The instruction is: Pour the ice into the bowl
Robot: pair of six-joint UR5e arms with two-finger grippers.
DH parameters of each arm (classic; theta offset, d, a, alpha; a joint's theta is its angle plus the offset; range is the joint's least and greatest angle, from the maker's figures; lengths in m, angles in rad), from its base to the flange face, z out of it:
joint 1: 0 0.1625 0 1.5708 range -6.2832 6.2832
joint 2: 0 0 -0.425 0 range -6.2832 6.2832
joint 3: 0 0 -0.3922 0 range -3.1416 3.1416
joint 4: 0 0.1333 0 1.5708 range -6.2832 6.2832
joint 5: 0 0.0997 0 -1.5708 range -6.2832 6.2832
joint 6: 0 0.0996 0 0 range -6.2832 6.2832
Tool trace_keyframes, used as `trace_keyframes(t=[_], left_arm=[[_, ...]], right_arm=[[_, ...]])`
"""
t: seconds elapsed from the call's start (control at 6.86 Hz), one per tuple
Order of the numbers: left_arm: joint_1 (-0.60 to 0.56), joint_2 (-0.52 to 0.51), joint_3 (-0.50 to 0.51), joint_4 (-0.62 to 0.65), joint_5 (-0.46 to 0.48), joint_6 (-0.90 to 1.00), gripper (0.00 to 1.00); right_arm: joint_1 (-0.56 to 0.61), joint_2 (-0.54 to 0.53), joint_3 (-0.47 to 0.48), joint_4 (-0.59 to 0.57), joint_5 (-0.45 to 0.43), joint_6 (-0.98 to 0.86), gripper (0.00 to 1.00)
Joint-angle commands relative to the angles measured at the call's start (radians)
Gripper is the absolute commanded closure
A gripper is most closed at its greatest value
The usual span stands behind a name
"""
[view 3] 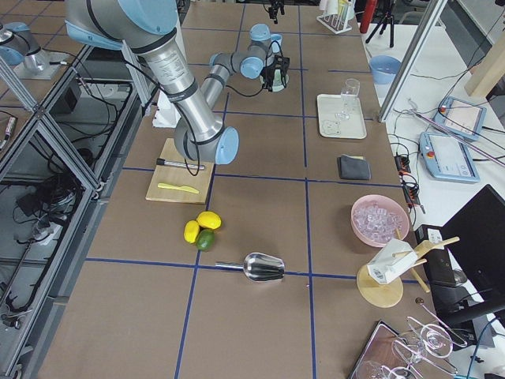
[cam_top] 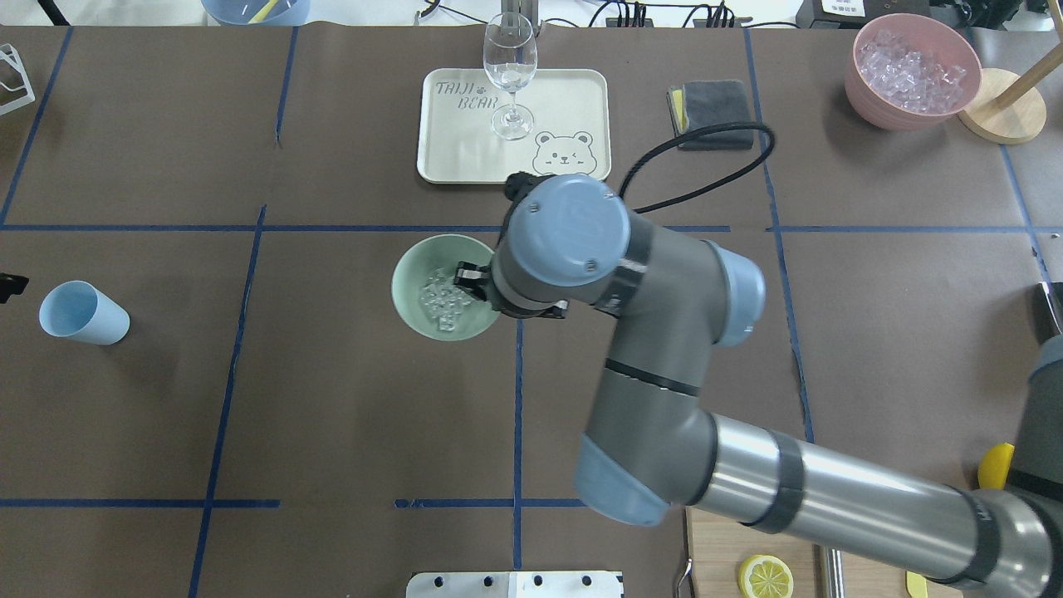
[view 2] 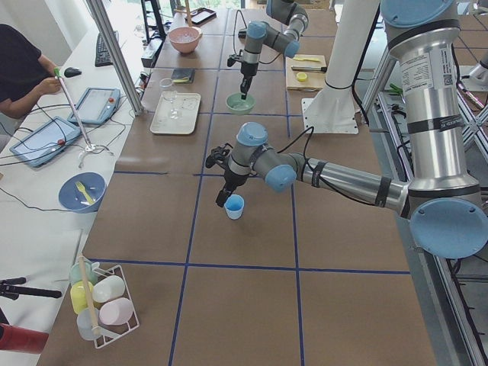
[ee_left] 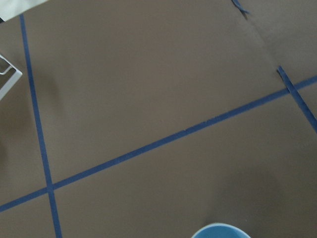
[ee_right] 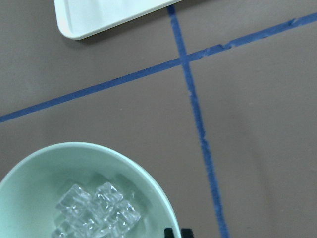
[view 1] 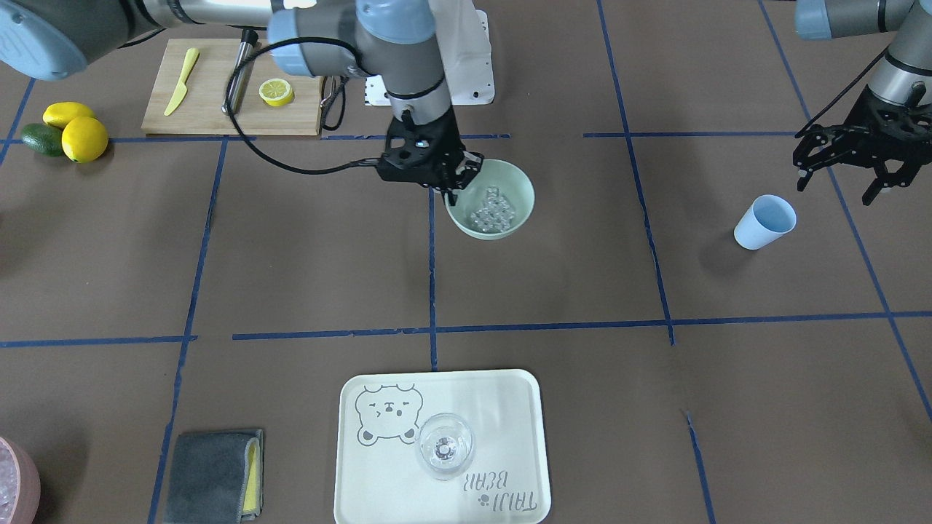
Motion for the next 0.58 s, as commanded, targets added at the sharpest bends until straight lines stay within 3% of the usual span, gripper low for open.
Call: trace_keyframes(t=[0.0,0.15,0.29,0.44], left_arm=[[-0.158,-0.009,0.020,0.173,-0.139,0.196,0.00],[-0.222,-0.129,0.022,0.355,-0.140,0.280,0.00],[-0.276,-0.236,0.023,0.537,-0.134,0.357,0.00],[-0.318,-0.312,0.025,0.635,-0.127,0.387,0.00]], right_arm=[[0.095,-0.271,0.243,-0.026,0.004,-0.168,1.00],[0.144,-0.366,0.265,-0.013,0.002,-0.245,1.00],[0.191,-0.478,0.264,0.076,-0.002,-0.317,1.00],[0.225,-0.637,0.252,0.262,0.004,-0.331,1.00]])
